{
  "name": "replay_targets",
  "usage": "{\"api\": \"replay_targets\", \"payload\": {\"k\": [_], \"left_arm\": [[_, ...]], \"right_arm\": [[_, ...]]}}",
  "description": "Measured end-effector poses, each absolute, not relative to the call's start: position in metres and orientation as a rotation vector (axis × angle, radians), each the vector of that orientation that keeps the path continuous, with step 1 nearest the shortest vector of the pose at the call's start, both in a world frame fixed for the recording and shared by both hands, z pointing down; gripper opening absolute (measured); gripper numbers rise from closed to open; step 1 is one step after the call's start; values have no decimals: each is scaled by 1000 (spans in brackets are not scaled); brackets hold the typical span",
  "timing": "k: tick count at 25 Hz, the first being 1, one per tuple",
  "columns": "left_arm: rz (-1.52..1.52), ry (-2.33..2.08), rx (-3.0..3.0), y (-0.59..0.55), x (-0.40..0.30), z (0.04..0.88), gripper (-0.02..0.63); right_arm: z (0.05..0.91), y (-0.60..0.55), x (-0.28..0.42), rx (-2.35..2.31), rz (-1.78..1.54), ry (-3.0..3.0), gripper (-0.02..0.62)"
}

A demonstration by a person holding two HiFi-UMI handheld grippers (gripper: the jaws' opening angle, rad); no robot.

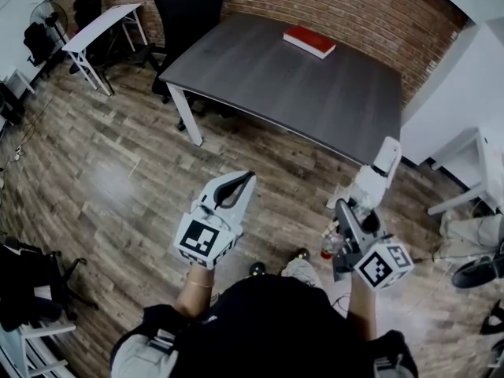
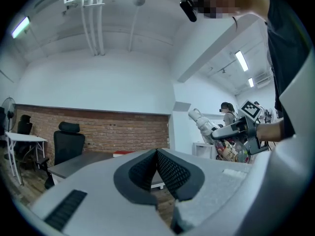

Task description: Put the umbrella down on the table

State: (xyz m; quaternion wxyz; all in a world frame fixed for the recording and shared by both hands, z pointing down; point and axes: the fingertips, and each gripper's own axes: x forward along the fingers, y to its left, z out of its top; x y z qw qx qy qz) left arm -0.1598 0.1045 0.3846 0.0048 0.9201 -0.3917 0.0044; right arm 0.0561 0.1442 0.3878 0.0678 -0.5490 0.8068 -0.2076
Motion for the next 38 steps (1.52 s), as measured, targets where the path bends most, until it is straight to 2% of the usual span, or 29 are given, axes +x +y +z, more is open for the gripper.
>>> {"api": "replay_targets", "payload": {"k": [10, 18, 38], "left_arm": [[-6, -1337, 2812, 99, -185, 391, 0], [-40, -1480, 2776, 91, -220, 397, 0], [157, -1470, 2773, -47, -163, 396, 0]], "right_arm": [[373, 120, 65, -1667, -578, 2455, 288], [375, 92, 32, -1559, -560, 2549, 288], [402, -51, 86, -1453, -708, 2469, 288]]}}
